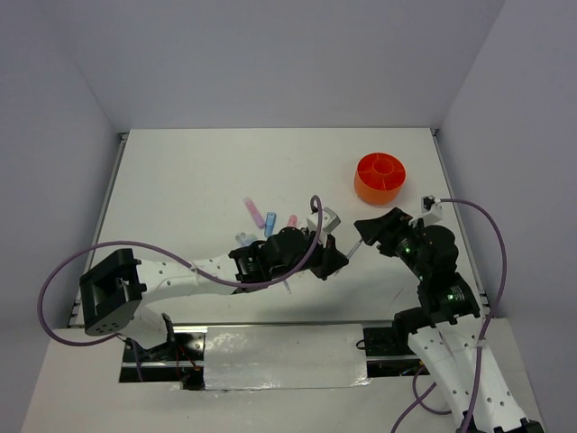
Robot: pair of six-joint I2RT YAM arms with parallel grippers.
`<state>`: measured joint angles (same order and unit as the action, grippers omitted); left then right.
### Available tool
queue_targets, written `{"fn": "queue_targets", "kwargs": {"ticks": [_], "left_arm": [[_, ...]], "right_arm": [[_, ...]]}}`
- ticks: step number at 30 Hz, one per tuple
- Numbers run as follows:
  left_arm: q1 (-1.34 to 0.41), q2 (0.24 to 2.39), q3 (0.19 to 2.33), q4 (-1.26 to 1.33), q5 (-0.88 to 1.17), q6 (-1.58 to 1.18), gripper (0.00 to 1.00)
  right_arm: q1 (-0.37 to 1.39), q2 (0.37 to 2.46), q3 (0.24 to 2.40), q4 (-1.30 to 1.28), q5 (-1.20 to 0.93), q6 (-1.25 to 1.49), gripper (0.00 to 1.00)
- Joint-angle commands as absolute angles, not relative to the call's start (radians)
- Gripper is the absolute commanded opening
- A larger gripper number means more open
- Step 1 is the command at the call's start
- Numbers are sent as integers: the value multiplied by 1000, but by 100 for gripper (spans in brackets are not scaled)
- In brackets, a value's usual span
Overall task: Sort the stationery into containers
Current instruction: Pick up the pen from the center of the board, then place the pen in the storage box.
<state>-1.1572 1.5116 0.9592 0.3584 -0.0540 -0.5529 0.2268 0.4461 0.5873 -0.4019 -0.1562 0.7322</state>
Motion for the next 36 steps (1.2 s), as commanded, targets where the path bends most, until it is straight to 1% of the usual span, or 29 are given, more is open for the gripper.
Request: {"fn": "queue_targets", "kwargs": {"ticks": [1, 3, 4, 5, 7, 8, 10, 11, 12, 13, 14, 15, 16, 17, 18, 20, 21, 22, 23, 24, 26, 28, 30, 32, 34, 36], "left_arm": [[-1163, 1460, 957, 459, -51, -538, 0], [-1163, 1463, 966, 453, -55, -534, 0], [-1163, 1466, 969, 448, -60, -531, 0], [-1163, 1471, 974, 446, -60, -529, 0], [-1163, 1470, 974, 446, -72, -529, 0], [-1163, 1470, 976, 445, -74, -526, 0], [-1163, 1470, 982, 428, -78, -520, 0], [-1163, 1473, 992, 417, -83, -517, 6], [-1163, 1473, 1000, 384, -87, -509, 17], [-1163, 1477, 1009, 361, -97, -506, 33], [-1161, 1480, 1032, 329, -127, -508, 54], [-1163, 1482, 1045, 290, -150, -509, 95], [-1160, 1483, 1069, 205, -200, -509, 99], [-1160, 1482, 1080, 154, -201, -515, 99], [-1160, 1477, 1088, 102, -271, -537, 99], [-1155, 1453, 1095, -62, -337, -567, 99], [-1154, 1442, 1097, -119, -401, -607, 99], [-1154, 1418, 1095, -211, -423, -621, 99], [-1154, 1402, 1080, -244, -432, -624, 99], [-1155, 1384, 1063, -265, -428, -632, 99], [-1155, 1326, 999, -303, -428, -641, 99], [-1155, 1264, 939, -322, -448, -655, 99], [-1155, 1232, 908, -345, -465, -670, 99], [-1155, 1203, 881, -354, -465, -676, 99], [-1155, 1187, 864, -342, -427, -669, 99], [-1155, 1181, 853, -330, -404, -660, 99]], "right_arm": [[232, 451, 555, -336, -216, 739, 73], [233, 445, 529, -313, -242, 752, 61], [233, 443, 525, -296, -262, 756, 56], [233, 445, 516, -287, -271, 759, 44], [233, 459, 508, -252, -308, 758, 31], [233, 466, 500, -238, -324, 758, 19], [233, 501, 495, -192, -359, 755, 7], [233, 532, 505, -181, -362, 750, 0], [233, 547, 514, -172, -356, 732, 0], [233, 563, 528, -160, -345, 720, 0], [233, 578, 561, -153, -306, 701, 0], [233, 610, 583, -149, -273, 665, 0], [233, 655, 633, -141, -199, 643, 0], [232, 655, 664, -140, -198, 615, 0], [232, 711, 693, -134, -102, 560, 0], [232, 808, 773, -117, 12, 503, 0], [229, 842, 797, -104, 128, 450, 0], [229, 879, 836, -57, 177, 424, 0], [216, 950, 859, -34, 217, 401, 0], [210, 984, 880, -11, 286, 361, 0], [192, 1085, 942, 50, 345, 330, 0], [181, 1144, 975, 140, 397, 308, 0], [179, 1227, 994, 234, 439, 255, 0], [175, 1309, 1014, 299, 526, 221, 0], [138, 1356, 1028, 388, 496, 201, 0], [112, 1426, 1054, 422, 483, 170, 0]]}}
